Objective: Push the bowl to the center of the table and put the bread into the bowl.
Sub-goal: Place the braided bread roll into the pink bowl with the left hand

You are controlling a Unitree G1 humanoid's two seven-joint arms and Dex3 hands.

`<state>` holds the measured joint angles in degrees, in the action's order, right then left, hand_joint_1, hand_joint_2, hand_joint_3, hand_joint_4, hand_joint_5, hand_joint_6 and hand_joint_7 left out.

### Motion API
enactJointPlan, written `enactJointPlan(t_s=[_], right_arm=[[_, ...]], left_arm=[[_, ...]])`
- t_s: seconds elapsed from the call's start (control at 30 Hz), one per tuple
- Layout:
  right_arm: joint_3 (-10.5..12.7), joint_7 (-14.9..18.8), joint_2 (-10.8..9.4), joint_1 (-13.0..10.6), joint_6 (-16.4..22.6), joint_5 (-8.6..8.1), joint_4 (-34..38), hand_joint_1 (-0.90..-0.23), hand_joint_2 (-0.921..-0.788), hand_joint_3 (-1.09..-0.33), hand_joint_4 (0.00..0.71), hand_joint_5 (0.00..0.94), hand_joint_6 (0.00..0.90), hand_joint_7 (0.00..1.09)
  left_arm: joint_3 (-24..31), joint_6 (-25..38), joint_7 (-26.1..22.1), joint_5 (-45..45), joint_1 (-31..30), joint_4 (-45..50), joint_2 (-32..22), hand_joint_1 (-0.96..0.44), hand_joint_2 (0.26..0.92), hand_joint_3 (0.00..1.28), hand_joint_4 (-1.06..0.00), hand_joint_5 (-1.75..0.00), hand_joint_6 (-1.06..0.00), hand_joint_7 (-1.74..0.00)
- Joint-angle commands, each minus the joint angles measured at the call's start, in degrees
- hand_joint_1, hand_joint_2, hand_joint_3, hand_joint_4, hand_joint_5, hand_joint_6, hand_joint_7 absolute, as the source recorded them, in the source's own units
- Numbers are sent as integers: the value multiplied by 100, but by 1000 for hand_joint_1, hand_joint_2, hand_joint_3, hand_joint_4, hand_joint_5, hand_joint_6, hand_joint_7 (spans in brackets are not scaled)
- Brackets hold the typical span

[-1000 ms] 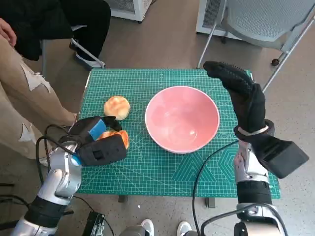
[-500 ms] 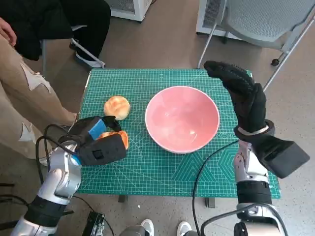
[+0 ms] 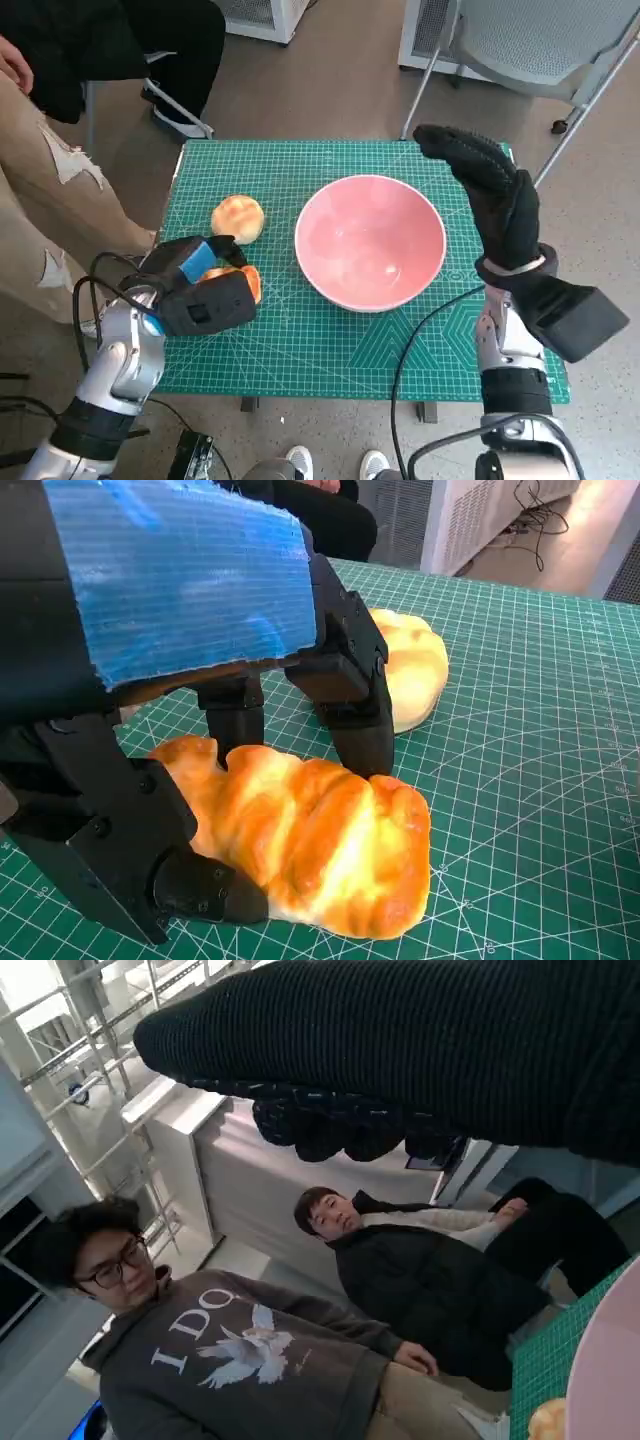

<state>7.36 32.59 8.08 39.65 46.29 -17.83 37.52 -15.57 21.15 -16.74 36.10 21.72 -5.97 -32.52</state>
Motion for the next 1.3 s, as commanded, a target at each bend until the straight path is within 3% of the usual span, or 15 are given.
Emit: enactJointPlan(t_s=[0.03, 0.4, 0.63, 0.7, 0.83, 1.03, 1.3], right_arm=[[13, 38, -5, -53, -11, 18, 74, -679, -921, -781, 180, 0, 173, 149], [12, 20, 3, -63, -2, 49, 67, -679, -921, -782, 180, 0, 163, 169], [11, 11, -5, -55, 0, 55, 76, -678, -921, -782, 180, 0, 155, 184], [10, 13, -10, -51, -7, 50, 77, -677, -921, -782, 180, 0, 88, 311], [10, 13, -13, -41, -10, 48, 85, -677, -921, -781, 180, 0, 34, 415], [14, 9, -4, -21, 7, 61, 113, -677, -921, -781, 180, 0, 11, 460], [6, 7, -8, -13, 34, 77, 146, -678, -921, -780, 181, 0, 3, 476]], left_arm=[[35, -20, 1, 4, 54, 30, 45, 7, 627, 599, -639, -1488, -729, -961], [161, 78, -82, -2, 17, 524, 10, 7, 609, 624, -636, -1500, -748, -949], [313, 211, -184, 16, -29, 1147, -22, 5, 682, 477, -673, -1411, -748, -921], [356, 243, -213, 22, -43, 1316, -25, 4, 716, 410, -684, -1379, -747, -916], [438, 296, -258, 32, -81, 1636, -21, 3, 761, 322, -702, -1315, -733, -944], [539, 326, -276, 42, -128, 2064, 9, 2, 808, 225, -722, -1260, -733, -952], [607, 278, -238, 38, -97, 2270, 47, 2, 814, 212, -725, -1254, -732, -952]])
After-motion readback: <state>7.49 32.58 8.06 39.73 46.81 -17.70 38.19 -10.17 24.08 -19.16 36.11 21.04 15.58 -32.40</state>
